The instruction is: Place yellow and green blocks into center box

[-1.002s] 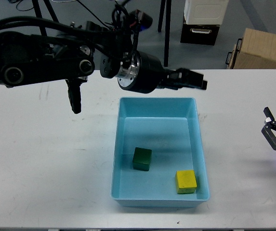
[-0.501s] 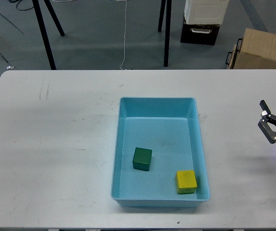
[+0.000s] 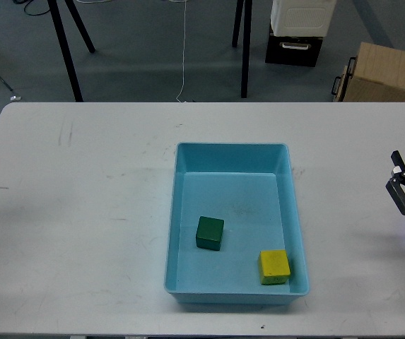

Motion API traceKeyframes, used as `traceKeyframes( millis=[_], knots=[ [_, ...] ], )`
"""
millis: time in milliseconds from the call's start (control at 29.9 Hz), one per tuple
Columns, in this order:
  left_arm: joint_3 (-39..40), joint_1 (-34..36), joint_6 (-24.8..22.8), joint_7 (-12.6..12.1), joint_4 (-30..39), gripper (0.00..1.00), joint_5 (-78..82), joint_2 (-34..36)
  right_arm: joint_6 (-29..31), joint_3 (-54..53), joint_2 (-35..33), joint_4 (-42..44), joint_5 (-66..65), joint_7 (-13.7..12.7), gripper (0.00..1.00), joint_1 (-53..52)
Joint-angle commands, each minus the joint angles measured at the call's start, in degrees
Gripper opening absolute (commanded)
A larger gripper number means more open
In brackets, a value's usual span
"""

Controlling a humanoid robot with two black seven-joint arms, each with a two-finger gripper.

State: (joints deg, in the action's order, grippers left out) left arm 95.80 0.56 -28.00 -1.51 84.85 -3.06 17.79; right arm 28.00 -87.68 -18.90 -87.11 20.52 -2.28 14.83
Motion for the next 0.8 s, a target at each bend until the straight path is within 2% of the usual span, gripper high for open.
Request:
traceKeyframes(
  millis=[0,234,535,768],
  knots=[
    [1.3,-11.9,0.0,-1.5,6.3,1.00,0.0,-7.8,0.0,-0.4,0.1,-2.4,0.1,0.4,1.00,3.9],
    [0.6,-22.8,0.0,-1.6,11.0,1.00,-0.1,-14.1,0.0,-0.4,3.8,-5.4,0.0,0.4,1.00,9.9],
    [-2.8,-26.7,0.0,-1.6,12.8,1.00,-0.1,-16.2,0.0,0.5,4.6,-7.5,-0.4,0.3,1.00,11.2],
    [-8.8,-27.2,0.0,-1.4,13.2,1.00,0.1,-16.4,0.0,0.8,5.4,-8.4,-1.3,0.1,1.00,12.0]
  ],
)
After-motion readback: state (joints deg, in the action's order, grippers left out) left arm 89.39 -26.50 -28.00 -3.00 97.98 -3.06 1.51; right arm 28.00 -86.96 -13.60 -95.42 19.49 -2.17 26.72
